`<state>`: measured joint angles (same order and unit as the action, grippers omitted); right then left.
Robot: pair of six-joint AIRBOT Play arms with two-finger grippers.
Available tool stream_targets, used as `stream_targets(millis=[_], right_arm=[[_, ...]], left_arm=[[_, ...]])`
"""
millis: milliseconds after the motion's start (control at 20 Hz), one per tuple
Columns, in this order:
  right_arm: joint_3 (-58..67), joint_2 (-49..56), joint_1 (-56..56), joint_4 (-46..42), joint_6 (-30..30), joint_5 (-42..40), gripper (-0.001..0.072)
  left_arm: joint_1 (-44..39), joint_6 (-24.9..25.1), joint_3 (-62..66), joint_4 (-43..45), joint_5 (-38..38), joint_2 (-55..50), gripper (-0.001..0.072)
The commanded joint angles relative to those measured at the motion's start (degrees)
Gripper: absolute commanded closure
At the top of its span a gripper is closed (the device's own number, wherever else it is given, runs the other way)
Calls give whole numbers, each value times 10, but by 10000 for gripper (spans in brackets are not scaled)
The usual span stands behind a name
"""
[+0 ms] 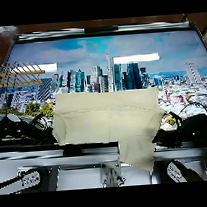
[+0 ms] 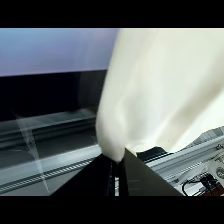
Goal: Fold the shirts.
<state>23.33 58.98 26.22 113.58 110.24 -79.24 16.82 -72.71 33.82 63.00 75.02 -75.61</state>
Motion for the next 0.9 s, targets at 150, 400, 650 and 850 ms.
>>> stream_targets(millis=[150, 400, 650, 850], right_arm=[[-1, 0, -74, -43, -57, 30, 214], [-1, 0, -74, -51, -68, 30, 350], [-1, 0, -75, -37, -51, 30, 491], [-1, 0, -75, -37, -51, 30, 542]], left_arm=[[1, 0, 1, 0, -14, 0, 678], [1, 2, 1, 0, -17, 0, 678], [1, 2, 1, 0, -18, 0, 678], [1, 0, 1, 0, -17, 0, 678]])
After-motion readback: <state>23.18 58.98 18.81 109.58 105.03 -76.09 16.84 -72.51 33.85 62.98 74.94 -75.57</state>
